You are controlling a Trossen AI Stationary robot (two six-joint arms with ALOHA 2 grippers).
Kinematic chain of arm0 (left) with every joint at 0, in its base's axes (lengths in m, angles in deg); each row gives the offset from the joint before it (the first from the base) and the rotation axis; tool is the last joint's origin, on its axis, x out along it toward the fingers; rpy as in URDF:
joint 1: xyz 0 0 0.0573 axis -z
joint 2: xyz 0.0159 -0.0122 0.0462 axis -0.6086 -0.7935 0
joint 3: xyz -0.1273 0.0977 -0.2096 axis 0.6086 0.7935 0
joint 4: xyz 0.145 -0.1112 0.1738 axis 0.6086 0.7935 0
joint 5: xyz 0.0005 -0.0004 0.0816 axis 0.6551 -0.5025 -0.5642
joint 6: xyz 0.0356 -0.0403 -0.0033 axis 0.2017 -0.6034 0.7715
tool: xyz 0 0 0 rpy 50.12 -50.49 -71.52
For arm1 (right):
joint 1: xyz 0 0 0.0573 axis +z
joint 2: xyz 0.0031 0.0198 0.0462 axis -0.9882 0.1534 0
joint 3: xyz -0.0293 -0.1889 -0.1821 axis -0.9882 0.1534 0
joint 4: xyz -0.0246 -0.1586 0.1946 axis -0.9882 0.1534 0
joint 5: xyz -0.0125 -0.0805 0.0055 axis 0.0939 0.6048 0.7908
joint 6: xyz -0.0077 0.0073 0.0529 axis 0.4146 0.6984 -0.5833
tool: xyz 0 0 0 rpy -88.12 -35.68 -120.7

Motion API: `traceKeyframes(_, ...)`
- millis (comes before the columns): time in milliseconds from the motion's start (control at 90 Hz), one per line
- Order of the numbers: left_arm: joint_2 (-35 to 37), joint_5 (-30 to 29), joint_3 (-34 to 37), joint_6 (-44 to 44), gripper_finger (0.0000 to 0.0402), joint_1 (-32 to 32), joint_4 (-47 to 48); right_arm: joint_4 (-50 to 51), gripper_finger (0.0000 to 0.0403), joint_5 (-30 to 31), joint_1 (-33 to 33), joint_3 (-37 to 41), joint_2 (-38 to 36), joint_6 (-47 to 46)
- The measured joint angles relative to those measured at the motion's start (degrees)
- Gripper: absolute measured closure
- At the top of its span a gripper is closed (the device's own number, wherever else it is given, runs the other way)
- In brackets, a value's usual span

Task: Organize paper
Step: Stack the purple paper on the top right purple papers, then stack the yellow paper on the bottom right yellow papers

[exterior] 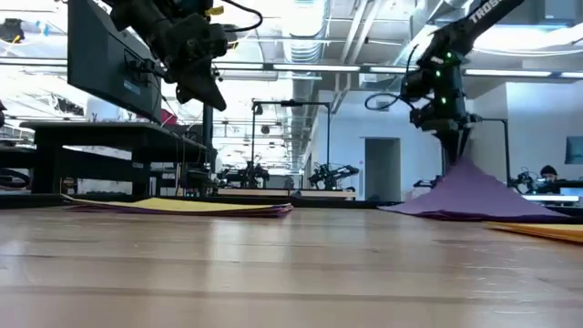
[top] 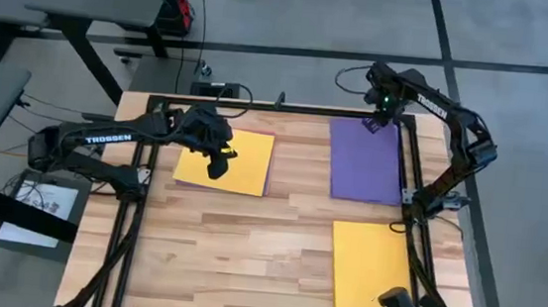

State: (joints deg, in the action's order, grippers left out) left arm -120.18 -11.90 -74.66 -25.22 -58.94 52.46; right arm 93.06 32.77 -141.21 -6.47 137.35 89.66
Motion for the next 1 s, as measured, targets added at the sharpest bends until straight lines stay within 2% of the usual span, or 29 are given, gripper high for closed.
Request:
traceKeyframes(78,0.01,0.01,0.00,0.02,0.0400,0.00,-0.30,1.39,0.0274,-0.79,0.34,-4.04,-0.04,-0.16)
traceKeyframes(144,0.16,-0.06,0.00,0.02,0.0400,0.00,-0.31,2.54,0.0274,-4.94,1.30,-6.90,-0.11,-1.73)
traceKeyframes(200,0.24,-0.33,0.00,0.13,0.0400,-0.01,-0.17,2.37,0.0274,-11.95,2.39,-8.24,-0.15,-6.56)
traceKeyframes(322,0.23,-1.50,0.02,2.24,0.0400,-0.57,2.37,-4.09,0.0274,-31.96,6.01,-6.98,0.06,-22.76)
traceKeyframes(389,-0.01,-1.56,0.74,2.80,0.0400,-1.64,3.18,-11.76,0.0274,-37.07,9.77,-4.10,0.15,-27.91)
traceKeyframes(567,-0.26,2.15,6.55,3.68,0.0400,-5.24,1.68,-36.27,0.0275,-37.18,23.65,8.13,0.28,-46.10)
traceKeyframes(744,-0.26,4.34,13.41,5.52,0.0400,-6.05,-3.53,-59.97,0.0275,-29.83,37.86,16.73,1.28,-65.41)
traceKeyframes(856,-0.51,4.37,17.59,7.29,0.0400,-6.05,-8.65,-64.38,0.0275,-24.76,44.44,17.37,5.45,-72.51)
traceKeyframes(1000,-2.71,5.14,20.56,9.12,0.0400,-6.05,-12.75,-67.86,0.0275,-23.90,49.21,15.32,14.04,-79.02)
